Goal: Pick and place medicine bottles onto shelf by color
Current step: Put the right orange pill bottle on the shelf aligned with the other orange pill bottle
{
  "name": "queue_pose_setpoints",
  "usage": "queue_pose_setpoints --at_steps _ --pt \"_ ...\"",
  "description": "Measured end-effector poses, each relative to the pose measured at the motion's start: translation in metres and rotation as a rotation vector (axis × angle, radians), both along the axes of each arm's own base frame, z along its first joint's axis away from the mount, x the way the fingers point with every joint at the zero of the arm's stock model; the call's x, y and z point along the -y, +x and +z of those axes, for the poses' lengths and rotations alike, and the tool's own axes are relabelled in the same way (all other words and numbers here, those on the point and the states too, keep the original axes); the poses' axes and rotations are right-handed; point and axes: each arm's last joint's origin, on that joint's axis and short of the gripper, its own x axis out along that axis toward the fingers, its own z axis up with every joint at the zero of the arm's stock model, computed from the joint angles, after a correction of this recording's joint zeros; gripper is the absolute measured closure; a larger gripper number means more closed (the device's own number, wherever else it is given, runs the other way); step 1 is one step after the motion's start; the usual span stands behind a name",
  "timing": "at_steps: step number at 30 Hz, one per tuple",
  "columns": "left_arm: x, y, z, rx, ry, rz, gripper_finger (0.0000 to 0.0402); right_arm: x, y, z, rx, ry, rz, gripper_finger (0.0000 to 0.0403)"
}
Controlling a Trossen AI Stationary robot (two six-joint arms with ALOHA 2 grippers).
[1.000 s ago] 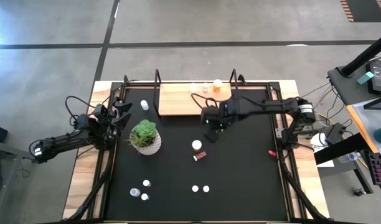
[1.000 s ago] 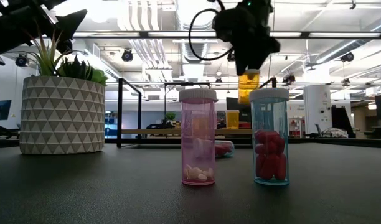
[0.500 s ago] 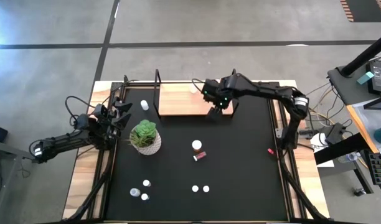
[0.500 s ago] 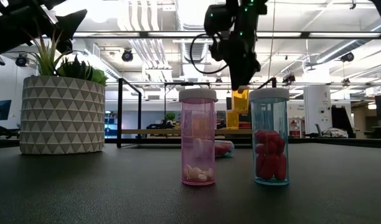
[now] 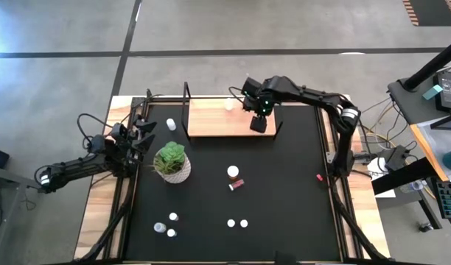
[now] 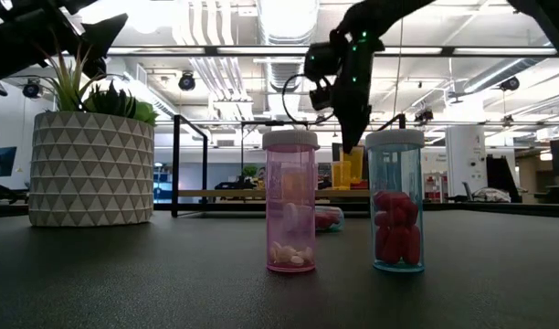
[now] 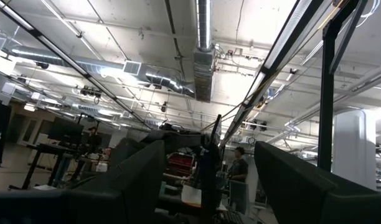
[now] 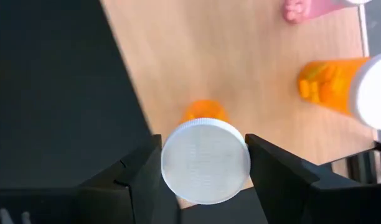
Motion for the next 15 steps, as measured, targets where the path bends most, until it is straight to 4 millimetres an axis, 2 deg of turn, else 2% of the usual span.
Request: queue_pose_setpoints --at_steps 7,15 --pt "0.0 0.0 0.0 0.0 0.0 0.0 0.0168 0.034 -0.007 -0.008 -0.001 0.054 -0.009 0.0195" --pt "0.0 0.0 0.0 0.0 0.0 0.0 0.0169 0.043 -0.004 -0.015 0.008 0.091 0.023 0.0195"
